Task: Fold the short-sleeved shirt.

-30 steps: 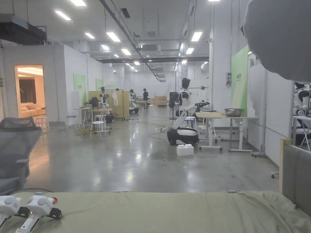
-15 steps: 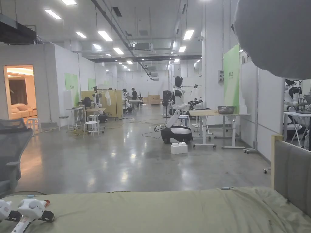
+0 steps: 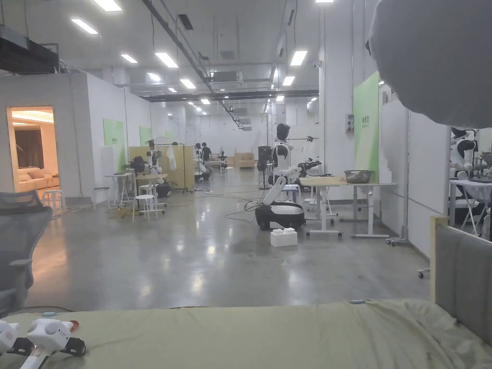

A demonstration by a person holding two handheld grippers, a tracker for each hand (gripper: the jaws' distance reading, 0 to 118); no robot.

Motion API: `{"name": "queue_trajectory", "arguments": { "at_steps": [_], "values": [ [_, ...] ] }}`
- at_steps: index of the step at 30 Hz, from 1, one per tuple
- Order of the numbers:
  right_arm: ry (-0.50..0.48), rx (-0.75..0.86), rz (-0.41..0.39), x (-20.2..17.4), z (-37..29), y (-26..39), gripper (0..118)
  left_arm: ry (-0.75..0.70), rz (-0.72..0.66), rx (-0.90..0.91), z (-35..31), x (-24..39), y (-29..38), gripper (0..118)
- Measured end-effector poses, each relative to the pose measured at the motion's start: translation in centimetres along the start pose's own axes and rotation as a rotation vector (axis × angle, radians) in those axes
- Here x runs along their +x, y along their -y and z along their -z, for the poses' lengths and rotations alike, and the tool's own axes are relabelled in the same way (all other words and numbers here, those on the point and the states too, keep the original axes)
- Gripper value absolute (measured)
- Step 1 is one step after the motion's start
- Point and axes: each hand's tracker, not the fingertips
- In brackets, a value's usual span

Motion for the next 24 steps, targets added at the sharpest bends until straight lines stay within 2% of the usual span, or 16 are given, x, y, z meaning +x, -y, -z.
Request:
{"name": "queue_trajectory", "arguments": {
  "at_steps": [6, 10, 13, 17, 19, 24],
  "values": [
    [0.001, 0.021, -0.001, 0.0, 0.2, -0.1, 116, 0.007, 0.006, 0.01, -0.2, 0.1, -0.2, 118],
    [0.007, 0.026, -0.042, 0.4, 0.6, -0.2, 116, 0.004, 0.001, 0.01, -0.2, -0.1, -0.1, 118],
    [0.042, 0.026, 0.004, 0.4, 0.8, -0.3, 116, 0.002, -0.007, 0.01, -0.2, -0.1, -0.1, 118],
    [0.041, 0.009, 0.057, 0.6, 1.1, -0.2, 116, 0.007, -0.01, 0.013, -0.3, -0.2, -0.2, 118],
    [0.026, 0.035, 0.085, 0.7, 0.7, 0.0, 116, 0.006, 0.0, 0.015, -0.3, -0.2, -0.2, 118],
    [-0.093, 0.114, 0.053, 1.3, 0.2, 0.0, 116, -0.007, 0.008, 0.023, -0.6, -0.4, -0.7, 118]
  ]
}}
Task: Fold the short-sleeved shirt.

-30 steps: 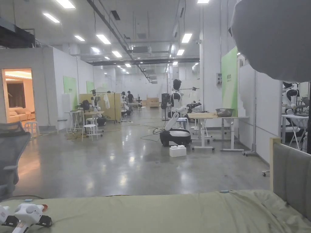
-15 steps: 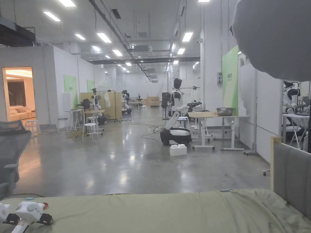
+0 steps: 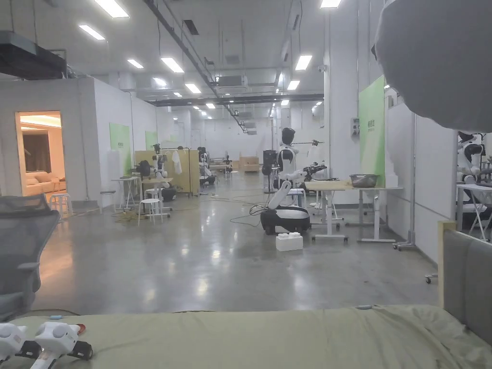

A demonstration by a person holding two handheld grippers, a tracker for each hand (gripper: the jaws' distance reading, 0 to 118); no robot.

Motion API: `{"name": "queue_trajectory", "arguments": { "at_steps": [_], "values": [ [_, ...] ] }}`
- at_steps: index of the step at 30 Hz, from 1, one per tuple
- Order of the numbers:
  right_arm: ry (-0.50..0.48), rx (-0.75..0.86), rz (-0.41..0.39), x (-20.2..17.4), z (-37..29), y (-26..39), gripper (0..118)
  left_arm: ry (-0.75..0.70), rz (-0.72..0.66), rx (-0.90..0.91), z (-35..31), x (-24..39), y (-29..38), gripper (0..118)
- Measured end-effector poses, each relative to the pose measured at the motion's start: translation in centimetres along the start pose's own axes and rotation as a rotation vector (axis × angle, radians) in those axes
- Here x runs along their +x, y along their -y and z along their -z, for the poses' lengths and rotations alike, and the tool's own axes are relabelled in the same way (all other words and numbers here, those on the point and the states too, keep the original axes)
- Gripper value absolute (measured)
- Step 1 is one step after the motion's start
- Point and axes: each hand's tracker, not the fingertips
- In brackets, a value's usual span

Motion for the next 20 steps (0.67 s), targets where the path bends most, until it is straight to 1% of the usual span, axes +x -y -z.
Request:
{"name": "queue_trajectory", "arguments": {
  "at_steps": [3, 4, 6, 7, 9, 13, 16, 20],
  "values": [
    [-0.132, 0.066, -0.095, 0.6, -0.4, -0.1, 116, -0.013, -0.011, 0.019, -0.5, -0.2, -0.3, 118],
    [-0.161, 0.068, -0.123, 0.6, -0.5, -0.1, 116, -0.015, -0.019, 0.021, -0.6, -0.3, -0.4, 118],
    [-0.11, 0.048, -0.146, 0.1, -0.8, -0.3, 117, -0.022, -0.059, 0.009, -0.9, -0.4, -1.0, 118],
    [-0.106, 0.05, -0.151, -0.1, -1.0, -0.3, 117, -0.022, -0.089, 0.013, -1.1, -0.5, -1.4, 118],
    [-0.146, 0.054, -0.173, 0.0, -1.3, -0.3, 117, -0.007, -0.124, 0.037, -1.6, -0.7, -2.0, 118],
    [-0.203, 0.082, -0.193, -0.4, -1.5, -0.4, 117, -0.026, -0.076, 0.066, -1.9, -0.3, -2.5, 118],
    [-0.235, 0.135, -0.2, -0.6, -1.8, -0.3, 118, -0.037, -0.043, 0.079, -1.9, -0.1, -2.5, 118],
    [-0.227, 0.161, -0.19, -0.9, -2.1, -0.3, 118, -0.013, -0.033, 0.096, -2.0, 0.0, -2.5, 118]
  ]
}}
